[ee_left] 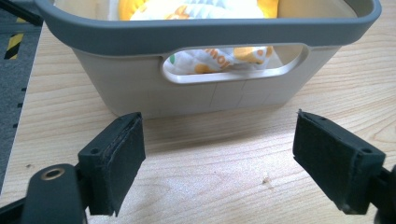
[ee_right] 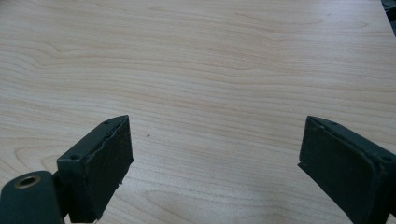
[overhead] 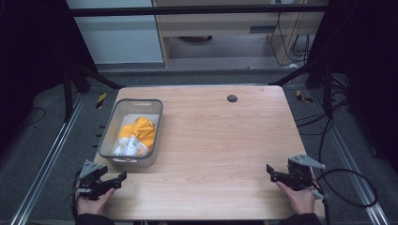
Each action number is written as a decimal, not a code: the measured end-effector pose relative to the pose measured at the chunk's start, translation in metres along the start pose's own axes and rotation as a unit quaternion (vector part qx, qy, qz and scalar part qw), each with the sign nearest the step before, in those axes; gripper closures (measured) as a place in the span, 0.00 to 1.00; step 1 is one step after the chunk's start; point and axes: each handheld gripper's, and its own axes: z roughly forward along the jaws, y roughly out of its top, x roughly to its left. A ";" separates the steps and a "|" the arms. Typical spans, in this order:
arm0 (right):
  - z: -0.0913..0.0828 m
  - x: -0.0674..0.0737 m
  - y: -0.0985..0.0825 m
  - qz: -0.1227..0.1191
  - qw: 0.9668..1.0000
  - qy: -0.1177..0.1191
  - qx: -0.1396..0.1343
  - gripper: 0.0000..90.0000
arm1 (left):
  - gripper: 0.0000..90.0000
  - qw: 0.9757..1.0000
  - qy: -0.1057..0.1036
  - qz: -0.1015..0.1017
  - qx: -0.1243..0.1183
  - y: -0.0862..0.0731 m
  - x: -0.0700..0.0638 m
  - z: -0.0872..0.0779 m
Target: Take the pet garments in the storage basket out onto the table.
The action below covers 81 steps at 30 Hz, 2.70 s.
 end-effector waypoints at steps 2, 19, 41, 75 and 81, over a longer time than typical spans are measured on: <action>0.000 0.000 0.000 -0.002 1.000 -0.002 0.002 0.11 | 0.18 1.000 -0.001 -0.001 0.000 0.000 0.000 -0.001; 0.000 0.002 -0.001 -0.012 1.000 -0.004 0.007 0.11 | 0.19 0.999 -0.006 -0.017 -0.037 0.012 0.001 -0.022; 0.000 0.005 -0.004 -0.014 1.000 -0.001 0.011 0.10 | 0.19 0.998 -0.023 -0.009 -0.061 0.038 -0.007 -0.037; 0.001 0.008 -0.004 -0.020 1.000 0.000 0.005 0.11 | 0.18 0.997 -0.028 0.018 -0.067 0.084 -0.013 -0.034; 0.001 0.008 -0.004 -0.021 1.000 -0.001 0.004 0.11 | 0.18 0.997 -0.028 0.024 -0.064 0.093 -0.012 -0.032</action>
